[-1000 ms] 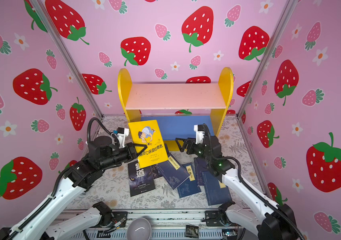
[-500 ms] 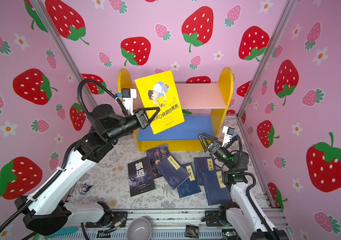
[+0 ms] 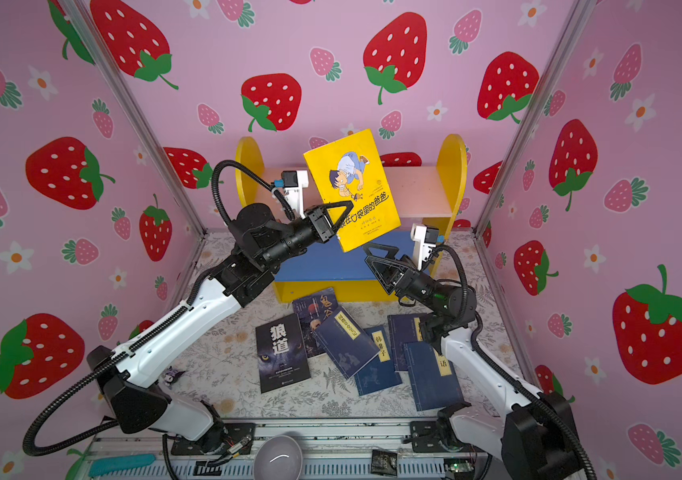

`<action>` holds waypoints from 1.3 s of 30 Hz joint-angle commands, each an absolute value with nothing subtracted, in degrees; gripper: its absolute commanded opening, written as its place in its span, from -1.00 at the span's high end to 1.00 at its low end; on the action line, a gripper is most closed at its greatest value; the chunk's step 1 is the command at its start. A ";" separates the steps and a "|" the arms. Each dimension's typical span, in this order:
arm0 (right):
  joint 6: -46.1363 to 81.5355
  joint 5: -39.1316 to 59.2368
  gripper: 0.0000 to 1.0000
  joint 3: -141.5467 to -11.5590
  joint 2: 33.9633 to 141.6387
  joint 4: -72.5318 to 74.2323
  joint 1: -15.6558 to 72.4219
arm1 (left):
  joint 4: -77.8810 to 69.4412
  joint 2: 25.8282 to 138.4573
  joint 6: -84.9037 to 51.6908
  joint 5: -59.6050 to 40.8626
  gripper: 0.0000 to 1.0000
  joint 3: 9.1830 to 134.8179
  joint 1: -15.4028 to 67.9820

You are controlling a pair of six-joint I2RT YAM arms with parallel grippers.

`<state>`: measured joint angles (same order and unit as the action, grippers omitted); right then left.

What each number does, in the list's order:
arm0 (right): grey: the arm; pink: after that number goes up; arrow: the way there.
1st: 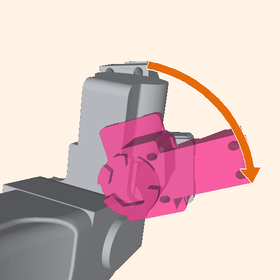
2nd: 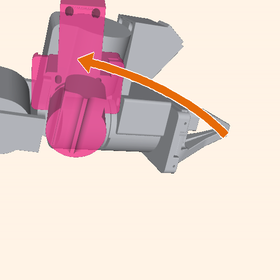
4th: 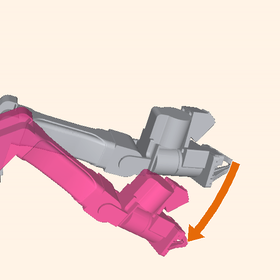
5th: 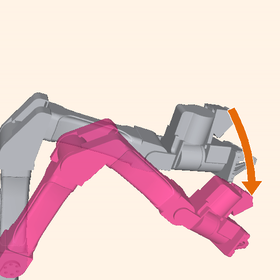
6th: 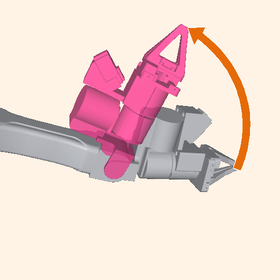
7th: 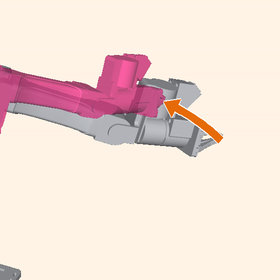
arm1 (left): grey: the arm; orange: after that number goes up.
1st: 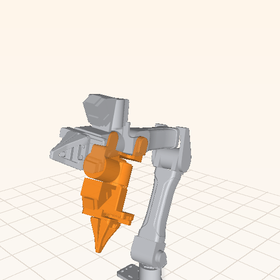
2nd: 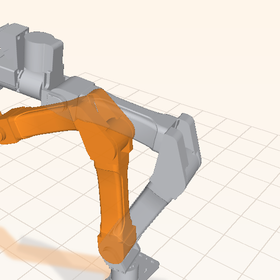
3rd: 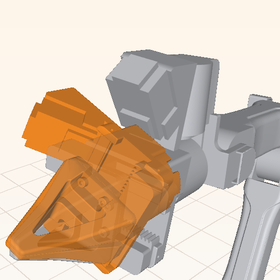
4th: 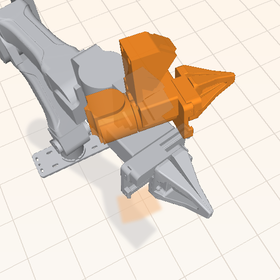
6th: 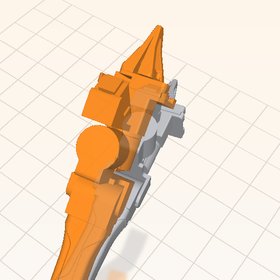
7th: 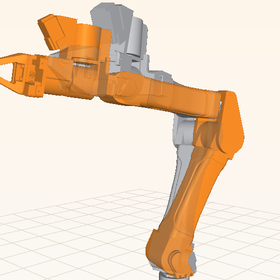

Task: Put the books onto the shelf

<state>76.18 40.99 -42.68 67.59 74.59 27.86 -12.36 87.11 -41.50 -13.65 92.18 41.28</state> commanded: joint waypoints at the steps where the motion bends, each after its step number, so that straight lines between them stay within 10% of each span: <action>1: 79.72 38.15 -0.76 -44.35 70.95 81.51 28.56 | -24.66 85.18 -43.72 -15.72 1.00 92.00 42.58; 14: 80.09 32.31 -0.41 -47.26 73.34 84.46 28.83 | -27.45 85.28 -46.33 -16.86 1.00 88.25 44.13; 22: 80.77 28.75 0.23 -46.06 72.80 84.23 28.78 | -30.64 85.61 -48.08 -17.58 1.00 86.66 44.43; 26: 81.08 27.82 1.00 -45.80 72.55 82.53 28.83 | -30.41 85.36 -47.91 -17.67 1.00 86.31 44.38; 34: 73.04 33.84 1.00 -49.32 68.24 66.31 27.33 | -21.45 81.03 -42.63 -15.97 -0.41 85.77 43.27; 39: 64.70 45.78 1.00 -54.47 64.66 48.21 23.49 | -2.02 77.41 -39.17 -20.62 -0.75 89.64 36.10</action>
<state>71.20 37.95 -50.54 67.99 57.43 25.78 -11.88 80.64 -42.63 -17.65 85.86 40.05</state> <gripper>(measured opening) 0.146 0.863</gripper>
